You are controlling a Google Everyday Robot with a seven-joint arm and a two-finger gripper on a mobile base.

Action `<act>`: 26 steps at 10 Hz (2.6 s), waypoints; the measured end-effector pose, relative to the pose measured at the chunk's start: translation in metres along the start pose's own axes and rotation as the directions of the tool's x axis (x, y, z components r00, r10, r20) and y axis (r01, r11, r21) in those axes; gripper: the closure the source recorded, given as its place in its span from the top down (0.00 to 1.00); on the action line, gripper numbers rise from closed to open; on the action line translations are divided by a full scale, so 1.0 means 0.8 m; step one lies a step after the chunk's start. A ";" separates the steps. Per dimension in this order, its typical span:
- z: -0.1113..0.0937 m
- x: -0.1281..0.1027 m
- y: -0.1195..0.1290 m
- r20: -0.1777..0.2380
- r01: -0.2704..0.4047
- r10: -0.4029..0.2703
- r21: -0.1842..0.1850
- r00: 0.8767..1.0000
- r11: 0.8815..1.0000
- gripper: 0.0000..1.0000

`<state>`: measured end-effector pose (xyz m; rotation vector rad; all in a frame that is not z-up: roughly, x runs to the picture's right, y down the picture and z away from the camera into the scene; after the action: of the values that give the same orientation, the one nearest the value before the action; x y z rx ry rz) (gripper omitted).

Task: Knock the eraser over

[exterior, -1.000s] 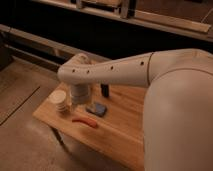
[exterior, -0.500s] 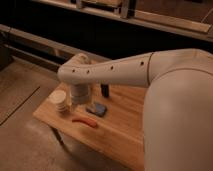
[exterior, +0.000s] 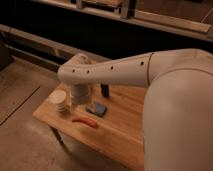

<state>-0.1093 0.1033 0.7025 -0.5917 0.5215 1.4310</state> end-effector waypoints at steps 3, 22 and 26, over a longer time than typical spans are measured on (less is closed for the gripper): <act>0.000 -0.001 0.000 0.001 0.000 0.000 -0.001 1.000 1.000 0.65; 0.006 -0.144 -0.163 0.063 -0.472 0.469 0.043 0.881 0.881 0.00; 0.030 -0.177 -0.128 0.056 -0.360 0.357 0.070 0.932 0.930 0.00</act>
<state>-0.0183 0.0077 0.8201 -0.4136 0.6748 1.7559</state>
